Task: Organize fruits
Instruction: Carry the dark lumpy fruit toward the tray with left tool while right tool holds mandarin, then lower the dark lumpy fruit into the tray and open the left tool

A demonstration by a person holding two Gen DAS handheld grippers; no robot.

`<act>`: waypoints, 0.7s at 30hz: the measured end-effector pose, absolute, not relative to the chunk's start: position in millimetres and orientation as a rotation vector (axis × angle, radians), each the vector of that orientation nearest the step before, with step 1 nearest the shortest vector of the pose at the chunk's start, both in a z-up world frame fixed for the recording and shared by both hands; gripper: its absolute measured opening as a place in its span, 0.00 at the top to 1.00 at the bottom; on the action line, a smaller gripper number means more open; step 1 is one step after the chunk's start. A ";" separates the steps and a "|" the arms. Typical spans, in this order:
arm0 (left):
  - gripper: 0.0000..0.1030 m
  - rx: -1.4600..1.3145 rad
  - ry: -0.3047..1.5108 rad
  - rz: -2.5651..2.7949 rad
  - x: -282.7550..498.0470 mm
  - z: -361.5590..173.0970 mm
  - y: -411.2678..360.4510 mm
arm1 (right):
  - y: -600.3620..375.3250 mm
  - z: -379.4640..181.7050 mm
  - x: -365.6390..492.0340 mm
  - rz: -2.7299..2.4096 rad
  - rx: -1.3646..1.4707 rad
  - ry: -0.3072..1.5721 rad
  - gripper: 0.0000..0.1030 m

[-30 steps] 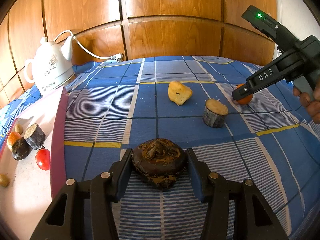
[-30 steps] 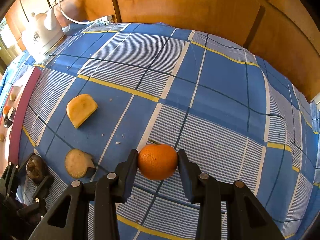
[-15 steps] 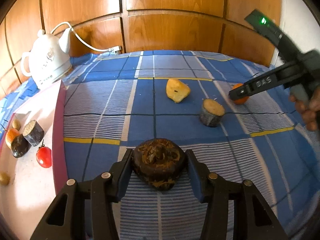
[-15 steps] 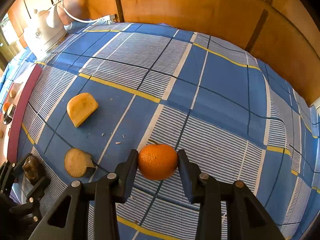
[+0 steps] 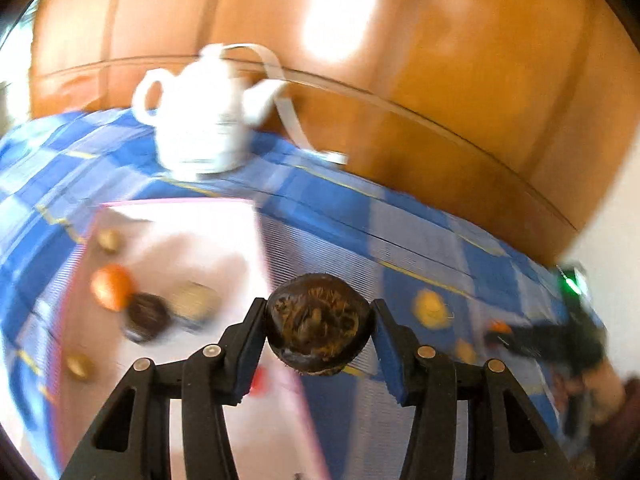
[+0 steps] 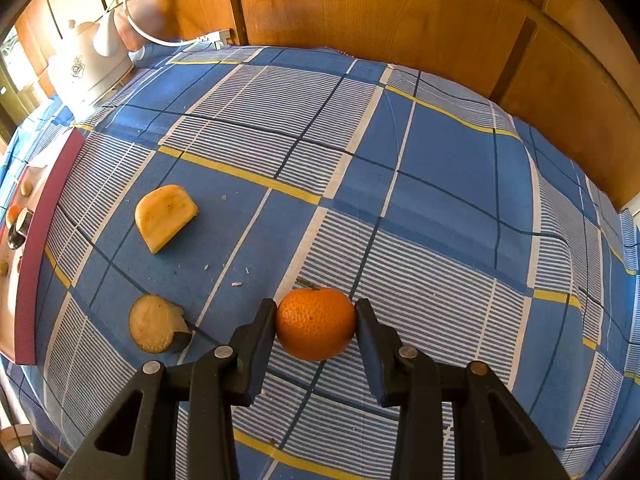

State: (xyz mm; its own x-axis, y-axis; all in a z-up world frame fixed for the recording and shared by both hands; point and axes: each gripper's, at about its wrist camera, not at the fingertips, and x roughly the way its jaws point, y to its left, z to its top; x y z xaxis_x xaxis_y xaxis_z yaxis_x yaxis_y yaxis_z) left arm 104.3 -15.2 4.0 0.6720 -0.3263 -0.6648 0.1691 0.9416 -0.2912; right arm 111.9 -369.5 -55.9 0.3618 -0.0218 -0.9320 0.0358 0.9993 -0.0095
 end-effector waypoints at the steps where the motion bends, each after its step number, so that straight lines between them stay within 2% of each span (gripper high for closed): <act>1: 0.50 -0.224 0.792 -0.256 112.4 3.5 -5.2 | -369.4 -55.8 111.6 -0.037 0.012 1.200 0.61; 11: 0.49 -0.193 0.865 -0.055 185.3 -26.3 47.9 | -366.9 -55.8 110.5 -0.023 0.008 1.201 0.61; 14: 0.42 -0.175 0.865 -0.035 189.0 -30.9 50.1 | -367.4 -56.1 110.6 -0.024 0.010 1.202 0.61; 21: 0.42 -0.152 0.854 0.046 171.0 -29.1 52.2 | -367.2 -56.9 112.1 -0.023 0.002 1.201 0.61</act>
State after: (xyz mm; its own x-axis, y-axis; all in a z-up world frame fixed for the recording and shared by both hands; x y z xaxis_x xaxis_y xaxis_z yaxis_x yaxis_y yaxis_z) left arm 171.0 52.2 -29.1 0.6565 -0.0201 -0.7541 -0.1016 0.9882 -0.1148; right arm 112.1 -367.2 -56.9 0.3615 -0.0165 -0.9322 0.0192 0.9998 -0.0103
